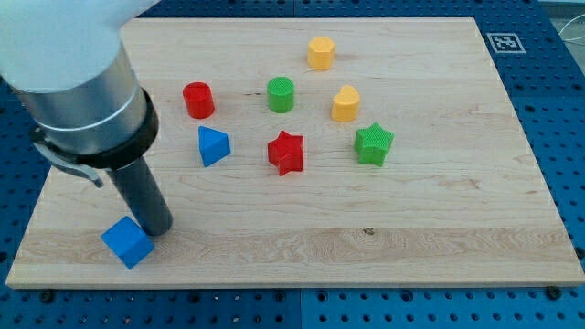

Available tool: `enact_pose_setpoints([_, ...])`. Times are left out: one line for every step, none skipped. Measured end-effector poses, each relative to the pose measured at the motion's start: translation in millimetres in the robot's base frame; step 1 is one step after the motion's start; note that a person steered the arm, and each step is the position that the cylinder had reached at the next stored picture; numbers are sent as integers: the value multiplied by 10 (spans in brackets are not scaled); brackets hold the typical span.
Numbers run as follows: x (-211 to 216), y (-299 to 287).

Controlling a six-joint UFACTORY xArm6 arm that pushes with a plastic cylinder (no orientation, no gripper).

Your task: Move the blue cube to the bottom left

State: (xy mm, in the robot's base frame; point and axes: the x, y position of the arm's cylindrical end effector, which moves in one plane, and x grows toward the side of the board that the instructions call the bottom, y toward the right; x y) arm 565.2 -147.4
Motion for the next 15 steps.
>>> enact_pose_setpoints([0,240])
enact_pose_setpoints([152,268])
enact_pose_setpoints([260,170])
enact_pose_setpoints([260,47])
enact_pose_setpoints([260,-80])
enact_pose_setpoints([260,-180])
enact_pose_setpoints([259,-267])
enact_pose_setpoints([259,-271])
enact_pose_setpoints([259,-273])
enact_pose_setpoints([260,-253])
enact_pose_setpoints([119,-134])
enact_pose_setpoints([-24,-109])
enact_pose_setpoints([-25,-157])
enact_pose_setpoints([-25,-304])
enact_pose_setpoints([-23,-377])
